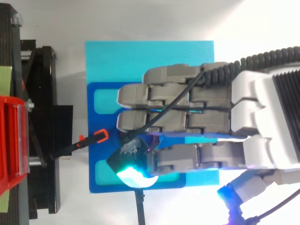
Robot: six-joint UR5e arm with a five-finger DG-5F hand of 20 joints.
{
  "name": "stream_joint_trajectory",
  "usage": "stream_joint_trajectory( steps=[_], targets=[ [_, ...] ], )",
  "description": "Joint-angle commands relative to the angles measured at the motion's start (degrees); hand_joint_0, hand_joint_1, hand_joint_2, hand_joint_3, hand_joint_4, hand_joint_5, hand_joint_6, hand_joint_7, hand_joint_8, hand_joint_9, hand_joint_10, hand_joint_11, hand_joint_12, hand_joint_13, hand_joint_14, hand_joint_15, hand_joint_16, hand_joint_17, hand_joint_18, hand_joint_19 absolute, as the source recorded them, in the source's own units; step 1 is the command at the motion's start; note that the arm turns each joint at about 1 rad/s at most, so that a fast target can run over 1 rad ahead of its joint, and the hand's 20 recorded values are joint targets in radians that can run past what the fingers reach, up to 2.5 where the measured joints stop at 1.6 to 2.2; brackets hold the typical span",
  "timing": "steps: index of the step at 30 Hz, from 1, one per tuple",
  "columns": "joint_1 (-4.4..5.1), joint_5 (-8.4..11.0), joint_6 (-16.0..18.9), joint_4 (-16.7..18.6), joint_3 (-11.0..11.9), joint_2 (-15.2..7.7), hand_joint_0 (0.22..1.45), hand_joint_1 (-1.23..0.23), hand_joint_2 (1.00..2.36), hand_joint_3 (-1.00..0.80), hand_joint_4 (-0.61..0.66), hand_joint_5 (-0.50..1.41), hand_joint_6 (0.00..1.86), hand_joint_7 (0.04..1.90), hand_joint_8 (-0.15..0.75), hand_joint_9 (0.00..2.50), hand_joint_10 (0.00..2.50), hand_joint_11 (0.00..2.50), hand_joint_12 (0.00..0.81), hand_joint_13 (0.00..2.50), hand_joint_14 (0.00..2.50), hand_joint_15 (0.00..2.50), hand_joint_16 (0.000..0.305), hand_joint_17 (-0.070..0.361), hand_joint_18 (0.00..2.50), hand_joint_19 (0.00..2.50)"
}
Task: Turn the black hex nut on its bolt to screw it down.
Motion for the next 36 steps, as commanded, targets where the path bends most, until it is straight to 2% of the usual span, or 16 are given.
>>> stream_joint_trajectory(
  steps=[1,2,3,5,7,10,15,22,23,25,26,29,36],
  targets=[
    [0.64,1.03,-2.09,0.26,-0.07,-0.06,0.56,-0.49,1.00,-0.50,0.21,-0.19,0.50,0.71,0.261,0.36,0.00,0.05,0.323,0.19,0.00,0.00,0.045,0.101,0.22,0.17],
    [0.73,1.12,-2.62,0.35,-0.07,-0.06,0.56,-0.49,1.00,-0.50,0.21,-0.19,0.50,0.71,0.261,0.36,0.00,0.05,0.323,0.19,0.00,0.00,0.045,0.101,0.23,0.17],
    [0.99,1.38,-4.37,0.43,0.02,-1.29,0.56,-0.49,1.00,-0.50,0.21,-0.19,0.50,0.72,0.261,0.36,0.00,0.05,0.321,0.19,0.00,0.00,0.045,0.101,0.23,0.18],
    [0.99,1.21,-4.73,0.61,0.02,-1.64,0.56,-0.49,1.00,-0.50,0.21,-0.19,0.50,0.72,0.264,0.37,0.00,0.06,0.323,0.20,0.00,0.00,0.045,0.101,0.24,0.18],
    [1.08,1.12,-4.64,1.49,0.28,-3.14,0.56,-0.49,1.00,-0.50,0.21,-0.19,0.50,0.73,0.264,0.37,0.00,0.06,0.323,0.20,0.00,0.00,0.045,0.101,0.24,0.18],
    [1.34,1.21,-5.25,2.98,0.46,-3.67,0.56,-0.49,1.00,-0.50,0.22,-0.18,0.50,0.77,0.267,0.38,0.00,0.07,0.321,0.21,0.00,0.00,0.044,0.100,0.25,0.13],
    [1.43,1.12,-8.59,4.04,0.37,-4.63,0.56,-0.49,1.00,-0.50,0.23,-0.17,0.50,0.79,0.271,0.39,0.00,0.06,0.304,0.16,0.00,0.00,0.041,0.093,0.18,0.05],
    [2.05,1.38,-11.14,5.71,0.46,-4.72,0.56,-0.48,1.00,-0.50,0.22,-0.17,0.50,0.79,0.268,0.37,0.00,0.05,0.300,0.14,0.00,0.00,0.041,0.092,0.15,0.05],
    [2.13,1.38,-11.93,6.76,0.46,-6.21,0.56,-0.46,1.00,-0.50,0.22,-0.17,0.50,0.78,0.268,0.37,0.00,0.06,0.300,0.13,0.00,0.00,0.041,0.092,0.14,0.05],
    [2.05,1.12,-11.58,8.17,0.37,-6.92,0.56,-0.43,1.00,-0.50,0.22,-0.17,0.50,0.79,0.269,0.37,0.00,0.06,0.302,0.13,0.00,0.00,0.041,0.092,0.13,0.05],
    [2.13,1.38,-10.88,10.45,0.46,-7.62,0.56,-0.42,1.00,-0.50,0.22,-0.17,0.50,0.79,0.268,0.37,0.00,0.06,0.302,0.13,0.00,0.00,0.041,0.092,0.13,0.05],
    [2.31,1.38,-10.88,11.07,0.46,-7.62,0.55,-0.37,1.00,-0.50,0.23,-0.16,0.50,0.82,0.269,0.37,0.00,0.05,0.302,0.11,0.00,0.00,0.041,0.093,0.11,0.05],
    [2.31,1.29,-13.43,10.28,0.99,-7.71,0.54,-0.28,1.00,-0.50,0.23,-0.15,0.50,0.85,0.272,0.36,0.00,0.06,0.306,0.09,0.00,0.00,0.042,0.094,0.07,0.06]
  ],
)
